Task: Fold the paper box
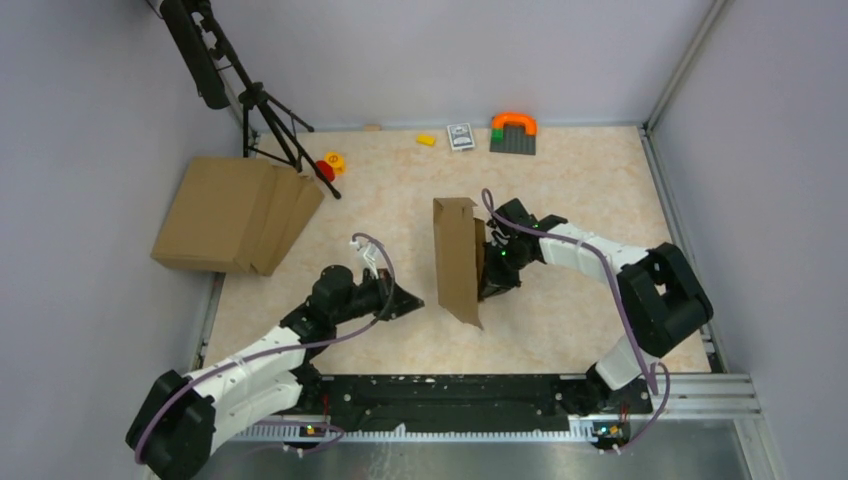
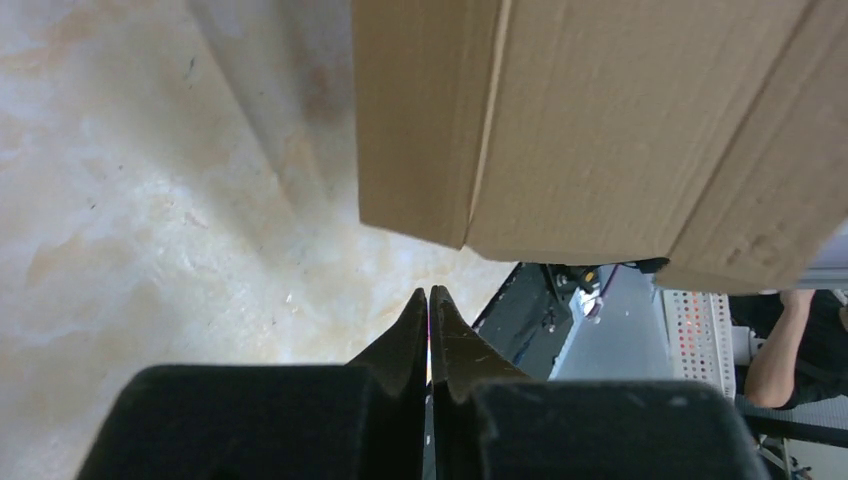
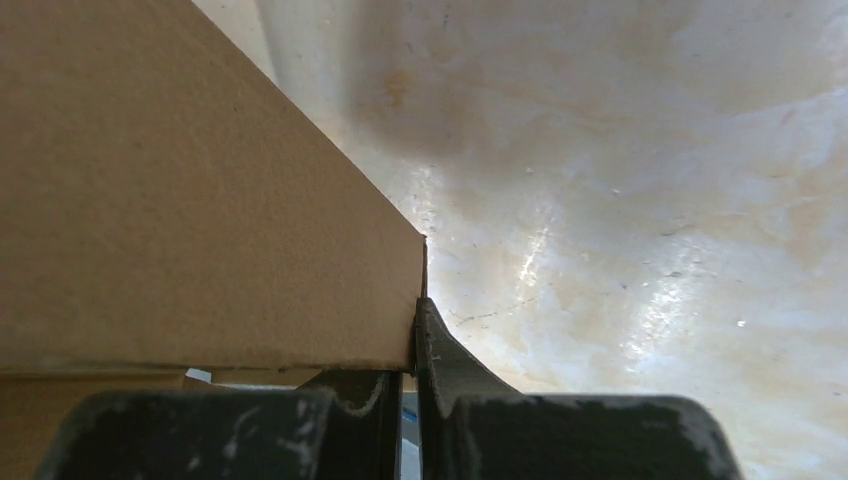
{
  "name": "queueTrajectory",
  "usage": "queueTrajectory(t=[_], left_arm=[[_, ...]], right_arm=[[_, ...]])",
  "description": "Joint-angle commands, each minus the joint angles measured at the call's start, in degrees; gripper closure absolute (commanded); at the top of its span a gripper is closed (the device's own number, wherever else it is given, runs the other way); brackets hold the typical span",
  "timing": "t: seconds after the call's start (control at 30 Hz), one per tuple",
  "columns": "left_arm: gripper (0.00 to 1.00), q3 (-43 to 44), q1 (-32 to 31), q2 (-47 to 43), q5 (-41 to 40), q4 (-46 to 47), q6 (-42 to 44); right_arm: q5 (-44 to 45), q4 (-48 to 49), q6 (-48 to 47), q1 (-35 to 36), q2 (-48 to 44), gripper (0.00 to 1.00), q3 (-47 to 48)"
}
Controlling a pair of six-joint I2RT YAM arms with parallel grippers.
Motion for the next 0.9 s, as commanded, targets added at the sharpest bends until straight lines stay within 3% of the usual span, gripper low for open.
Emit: queueTrajectory(t=[0.0,0.6,0.77,0.87], left_arm=[[1.00,-0.3,0.1,2.4,2.5,9.9,-1.5],[1.00,1.5,-0.7,21.6,9.6,29.1,-6.0],[1.00,1.7,-1.0,27.3,11.9,34.9,-7.4],[1.00,1.4,-1.0,27.1,11.1,33.8,-6.3]], right_arm=[[-5.2,3.1,1.3,-0.4,1.0,1.00,0.6],[-9.8,7.2,3.4,-0.3,1.9,1.00,-0.2],[-9.4,6.5,3.3,-0.2,1.7,1.00,-0.1],[-6.1,4.0,3.8,-0.2,1.6,1.00,0.2]])
